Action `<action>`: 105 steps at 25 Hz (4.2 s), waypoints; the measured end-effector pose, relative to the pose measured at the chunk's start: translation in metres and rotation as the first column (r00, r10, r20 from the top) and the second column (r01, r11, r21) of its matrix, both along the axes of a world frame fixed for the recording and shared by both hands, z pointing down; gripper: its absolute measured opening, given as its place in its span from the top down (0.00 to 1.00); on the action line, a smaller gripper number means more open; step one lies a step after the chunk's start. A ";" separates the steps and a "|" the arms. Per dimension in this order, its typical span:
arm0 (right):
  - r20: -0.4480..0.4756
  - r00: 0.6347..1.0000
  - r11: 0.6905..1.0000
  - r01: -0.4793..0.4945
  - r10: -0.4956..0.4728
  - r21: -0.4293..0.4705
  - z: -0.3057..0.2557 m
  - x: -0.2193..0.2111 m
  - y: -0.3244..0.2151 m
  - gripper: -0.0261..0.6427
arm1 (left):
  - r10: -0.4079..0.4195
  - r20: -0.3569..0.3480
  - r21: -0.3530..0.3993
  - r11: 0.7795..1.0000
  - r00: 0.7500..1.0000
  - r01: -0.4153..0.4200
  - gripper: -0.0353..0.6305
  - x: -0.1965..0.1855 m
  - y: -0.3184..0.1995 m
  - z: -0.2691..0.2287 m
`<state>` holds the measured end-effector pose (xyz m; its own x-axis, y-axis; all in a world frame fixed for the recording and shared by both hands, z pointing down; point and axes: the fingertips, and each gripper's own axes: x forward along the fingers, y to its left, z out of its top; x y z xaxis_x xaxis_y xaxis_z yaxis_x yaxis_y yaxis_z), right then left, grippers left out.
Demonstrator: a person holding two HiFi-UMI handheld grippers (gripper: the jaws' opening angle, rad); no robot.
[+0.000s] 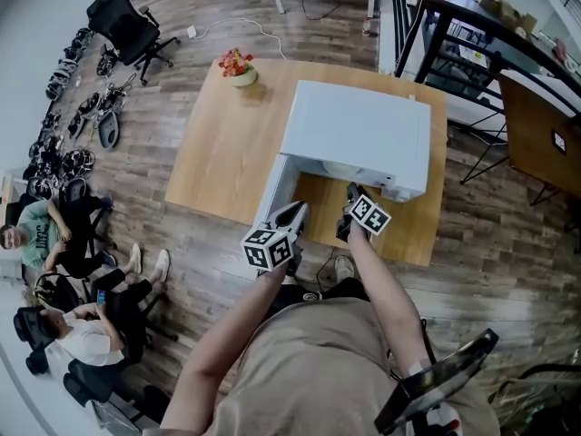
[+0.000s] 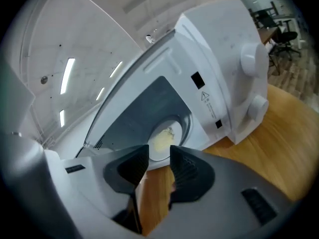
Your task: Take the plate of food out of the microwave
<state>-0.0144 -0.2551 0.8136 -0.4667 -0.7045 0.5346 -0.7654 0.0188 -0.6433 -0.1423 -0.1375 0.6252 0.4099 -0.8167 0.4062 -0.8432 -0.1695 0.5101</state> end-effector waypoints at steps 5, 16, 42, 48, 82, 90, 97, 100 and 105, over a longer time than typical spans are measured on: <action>0.018 0.999 0.997 -0.051 0.052 -0.060 0.028 -0.004 -0.015 0.76 | -0.006 0.001 -0.008 1.000 1.000 0.006 0.94 -0.003 -0.010 0.000; 0.014 0.990 0.982 -0.135 0.138 -0.132 0.070 -0.013 -0.037 0.76 | 0.034 0.009 -0.016 0.999 0.999 -0.034 0.94 -0.004 -0.016 0.002; -0.016 0.974 0.957 -0.225 0.226 -0.181 0.089 -0.015 -0.061 0.76 | 0.005 0.057 -0.021 1.000 0.998 -0.003 0.94 -0.017 0.006 0.004; -0.053 0.971 0.950 -0.238 0.233 -0.201 0.095 -0.008 -0.069 0.79 | -0.021 0.061 -0.032 0.999 0.998 0.023 0.94 -0.015 0.007 0.010; 0.530 0.836 0.986 -0.067 0.140 -0.155 0.028 -0.001 0.005 0.94 | -0.036 0.076 0.003 0.999 0.996 0.036 0.94 -0.015 0.031 -0.007; 0.531 0.847 0.992 0.051 0.020 -0.119 -0.005 0.013 0.041 0.94 | -0.068 0.023 0.000 0.998 0.997 0.068 0.94 -0.002 0.034 0.005; 0.557 0.829 0.986 0.128 -0.049 -0.105 -0.041 0.023 0.081 0.94 | -0.119 -0.034 0.008 0.993 0.992 0.120 0.94 -0.005 0.038 0.004; 0.574 0.816 0.981 0.163 -0.073 -0.107 -0.057 0.024 0.091 0.94 | -0.149 -0.053 0.014 0.989 0.987 0.150 0.94 -0.009 0.035 0.007; 0.606 0.790 0.979 0.184 -0.094 -0.087 -0.085 0.034 0.104 0.94 | -0.174 -0.069 0.032 0.984 0.982 0.177 0.94 -0.012 0.033 0.003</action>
<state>0.0195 -0.1513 0.7281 -0.8111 -0.5490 0.2016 -0.2248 -0.0255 -0.9741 -0.1540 -0.1046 0.6278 0.2836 -0.8924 0.3511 -0.8267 -0.0419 0.5611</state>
